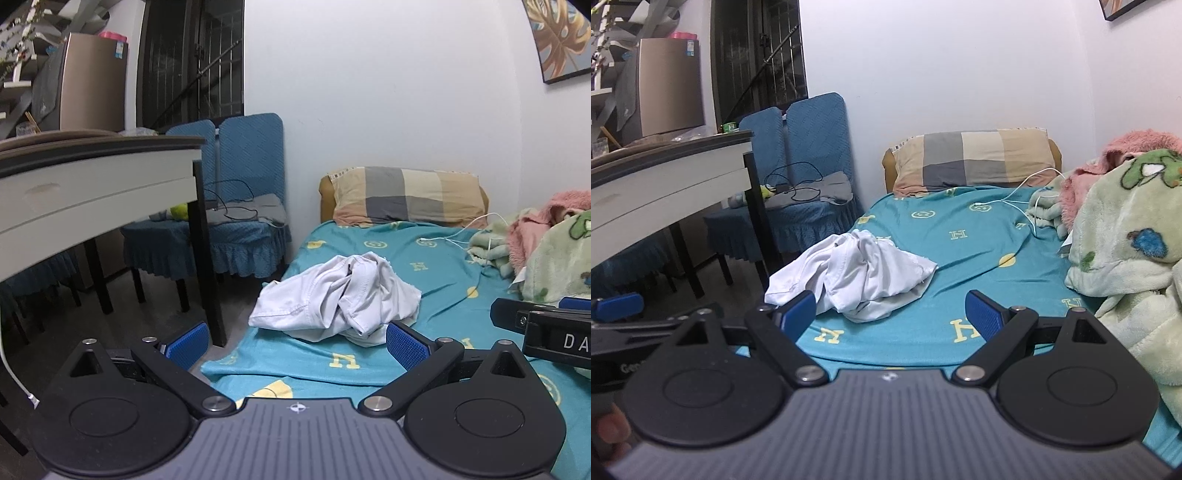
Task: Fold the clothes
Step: 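Move both grippers toward the crumpled white T-shirt on the bed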
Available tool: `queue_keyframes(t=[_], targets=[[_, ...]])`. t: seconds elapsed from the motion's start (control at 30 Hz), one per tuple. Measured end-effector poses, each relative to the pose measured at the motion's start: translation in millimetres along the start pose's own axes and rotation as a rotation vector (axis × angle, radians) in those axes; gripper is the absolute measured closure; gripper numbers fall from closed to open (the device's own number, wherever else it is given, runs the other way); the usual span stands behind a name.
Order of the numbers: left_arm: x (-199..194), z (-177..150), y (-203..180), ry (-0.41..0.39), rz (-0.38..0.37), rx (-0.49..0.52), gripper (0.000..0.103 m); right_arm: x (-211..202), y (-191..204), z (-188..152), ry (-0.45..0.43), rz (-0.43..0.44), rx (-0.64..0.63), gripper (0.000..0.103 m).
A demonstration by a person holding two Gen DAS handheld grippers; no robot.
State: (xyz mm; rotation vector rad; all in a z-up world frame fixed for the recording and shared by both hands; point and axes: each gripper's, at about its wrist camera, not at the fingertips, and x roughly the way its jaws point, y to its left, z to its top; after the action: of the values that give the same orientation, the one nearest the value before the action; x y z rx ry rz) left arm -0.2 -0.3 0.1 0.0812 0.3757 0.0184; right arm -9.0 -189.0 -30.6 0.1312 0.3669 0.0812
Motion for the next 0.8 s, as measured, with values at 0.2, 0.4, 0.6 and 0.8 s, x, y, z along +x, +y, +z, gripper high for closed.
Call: queue_keyframes(t=[0.2,0.4,0.6,0.8], targets=[[6,5,-7,0.044,0.024,0.011,0.0,2,2,0,-0.009,0.003,0.002,0.014],[9,2,0,0.031,0.007,-0.009,0.0,7,2,5,0.012,0.012,0.0,0.014],[16,1,5,0.03,-0.001,-0.03,0.0,7,3,2,0.032,0.02,0.009,0.014],[11,1,6,0.018,-0.001,-0.029,0.0,7,5,2,0.043,0.018,0.0,0.014]])
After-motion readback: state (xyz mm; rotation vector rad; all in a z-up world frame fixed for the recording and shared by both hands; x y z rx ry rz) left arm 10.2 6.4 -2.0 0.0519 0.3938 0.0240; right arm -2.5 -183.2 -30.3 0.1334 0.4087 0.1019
